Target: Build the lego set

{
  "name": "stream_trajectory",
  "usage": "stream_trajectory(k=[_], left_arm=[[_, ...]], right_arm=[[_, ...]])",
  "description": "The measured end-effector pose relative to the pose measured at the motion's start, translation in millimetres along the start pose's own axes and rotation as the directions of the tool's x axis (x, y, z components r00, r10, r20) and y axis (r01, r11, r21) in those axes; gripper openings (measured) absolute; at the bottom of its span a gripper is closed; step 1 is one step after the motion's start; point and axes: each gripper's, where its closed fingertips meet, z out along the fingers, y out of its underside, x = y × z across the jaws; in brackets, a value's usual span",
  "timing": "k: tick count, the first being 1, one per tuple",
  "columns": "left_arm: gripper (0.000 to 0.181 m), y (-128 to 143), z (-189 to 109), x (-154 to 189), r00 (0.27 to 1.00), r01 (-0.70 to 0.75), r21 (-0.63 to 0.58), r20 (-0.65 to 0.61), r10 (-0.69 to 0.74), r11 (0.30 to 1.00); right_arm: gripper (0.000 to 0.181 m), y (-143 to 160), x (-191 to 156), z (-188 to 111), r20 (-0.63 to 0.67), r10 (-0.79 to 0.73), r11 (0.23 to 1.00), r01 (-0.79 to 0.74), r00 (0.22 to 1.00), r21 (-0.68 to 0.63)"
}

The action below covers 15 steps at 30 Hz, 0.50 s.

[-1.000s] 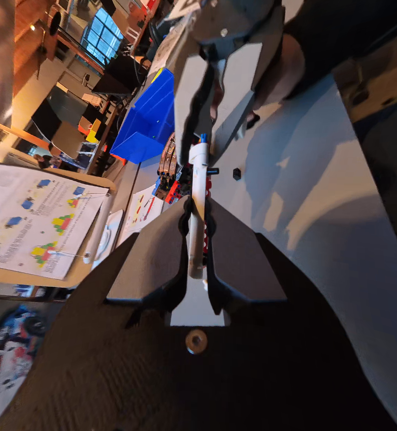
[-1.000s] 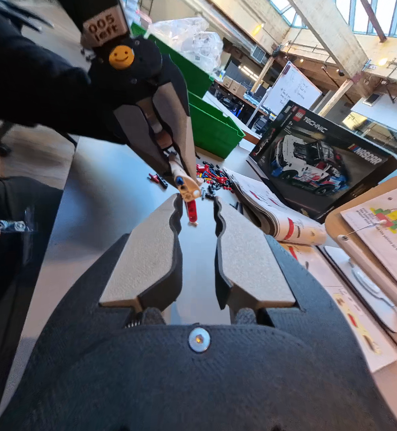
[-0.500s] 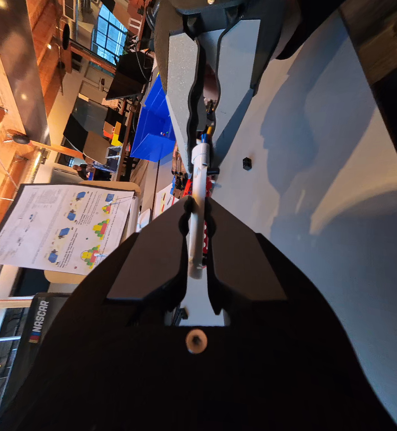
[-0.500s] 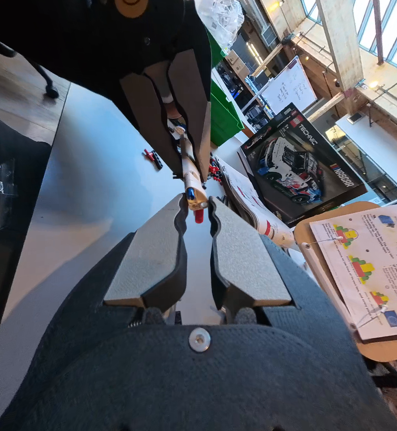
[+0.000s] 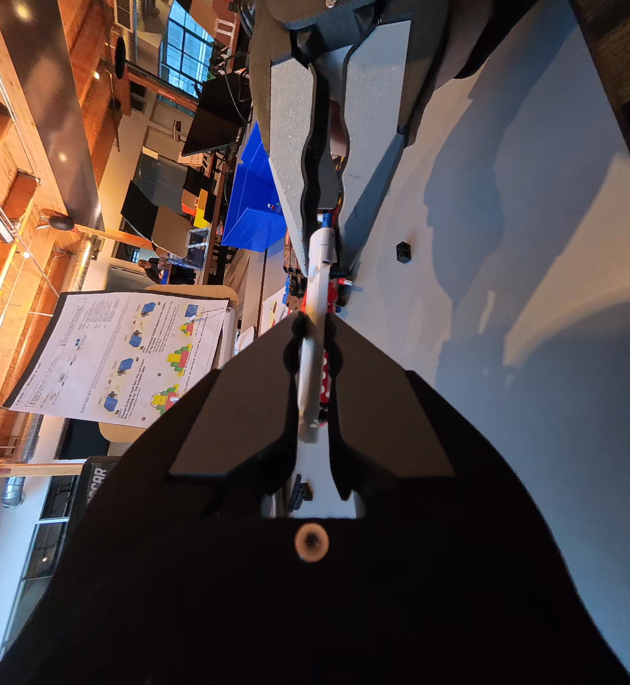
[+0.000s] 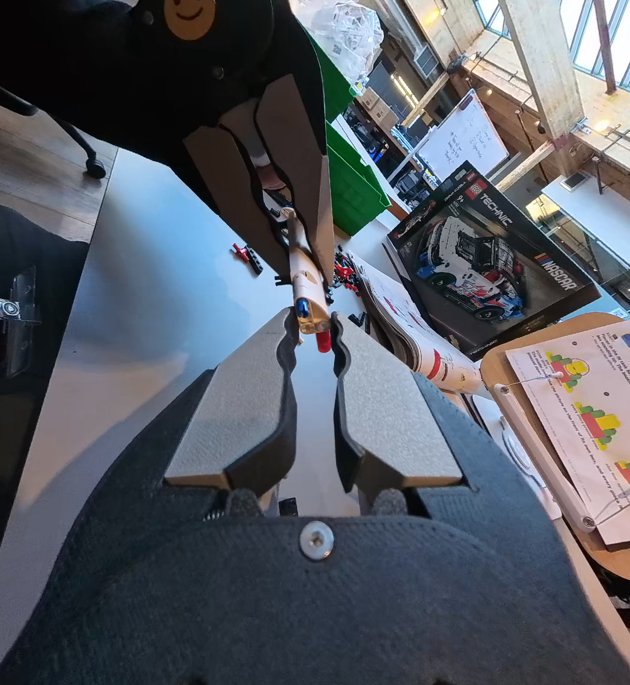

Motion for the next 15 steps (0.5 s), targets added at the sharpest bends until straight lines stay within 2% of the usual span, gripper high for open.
stream_trajectory(k=[11,15], left_arm=[[0.007,1.3,0.3,-1.1,1.0,-0.01,-0.005,0.014,0.01,1.0],[0.006,8.9,-1.8,-14.5,0.983,-0.118,-0.077,0.132,0.128,0.99]], right_arm=[[0.018,0.9,2.3,-0.2,-0.015,-0.012,1.0,0.012,1.0,0.002],[0.028,6.6,10.6,-9.5,-0.019,-0.02,1.0,0.02,1.0,0.004]])
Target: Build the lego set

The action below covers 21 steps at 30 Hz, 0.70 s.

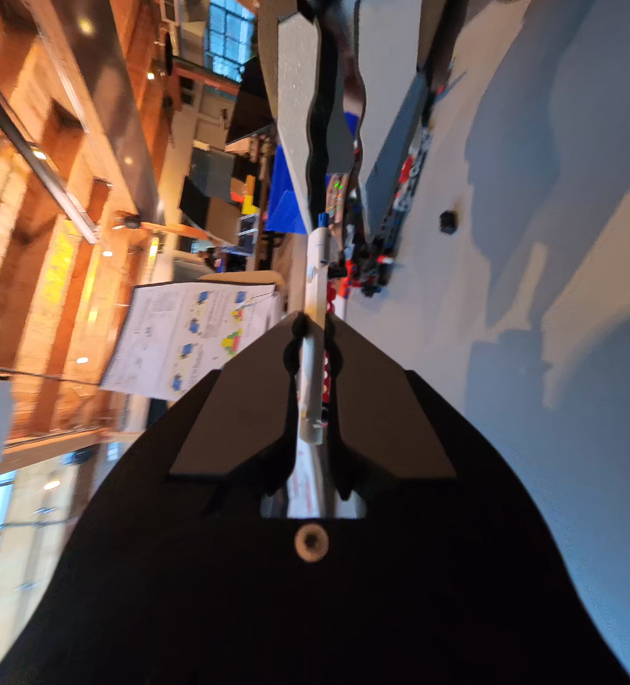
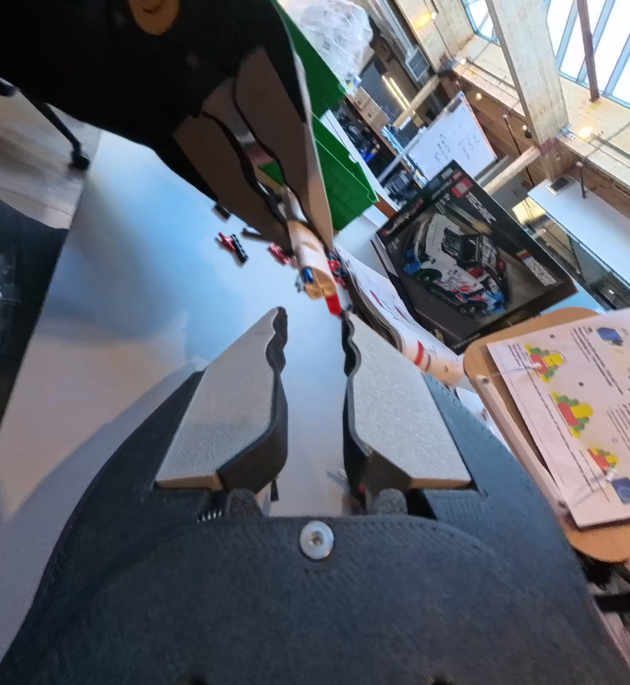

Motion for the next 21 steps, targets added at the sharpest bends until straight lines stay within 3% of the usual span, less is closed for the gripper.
stream_trajectory(k=[5,7,9,10,12,15,17,19,21], left_arm=[[0.006,-3.1,-3.0,-14.7,0.98,-0.118,-0.031,0.159,0.122,0.992],[0.006,-4.1,-1.9,-12.9,0.982,-0.107,-0.019,0.153,0.109,0.994],[0.007,-6.9,4.0,1.7,0.995,0.099,0.037,0.003,-0.099,0.994],[0.007,-7.9,8.4,11.4,0.952,0.287,0.033,-0.124,-0.281,0.957],[0.007,-14.9,10.9,22.1,0.726,0.622,-0.04,-0.344,-0.595,0.782],[0.007,-26.6,3.3,16.7,0.318,0.874,-0.149,-0.542,-0.778,0.462],[0.007,-28.9,-3.9,22.2,0.042,0.911,-0.296,-0.627,-0.778,0.288],[0.007,-18.7,-2.0,32.4,-0.178,0.885,-0.445,-0.591,-0.787,0.134],[0.008,-5.4,1.7,49.1,-0.304,0.832,-0.553,-0.525,-0.795,0.047]], right_arm=[[0.034,12.2,22.0,-7.8,-0.087,-0.027,0.998,0.022,0.996,-0.06],[0.034,12.9,20.6,-6.5,-0.082,-0.034,0.997,0.029,0.996,-0.069],[0.038,11.4,17.3,-3.4,-0.067,-0.009,0.998,0.005,0.998,-0.063],[0.039,10.1,14.3,-1.5,-0.047,0.018,0.998,-0.02,0.999,-0.056],[0.031,10.3,0.8,2.4,0.051,0.097,0.994,-0.094,0.994,-0.054],[0.014,16.5,-22.9,5.1,0.209,0.241,0.969,-0.222,0.948,-0.108],[0.005,16.6,-31.6,6.7,0.263,0.332,0.943,-0.307,0.906,-0.131],[0.003,23.8,-41.7,10.3,0.301,0.456,0.888,-0.406,0.837,-0.216],[0.004,33.2,-55.3,12.3,0.33,0.592,0.803,-0.499,0.736,-0.326]])
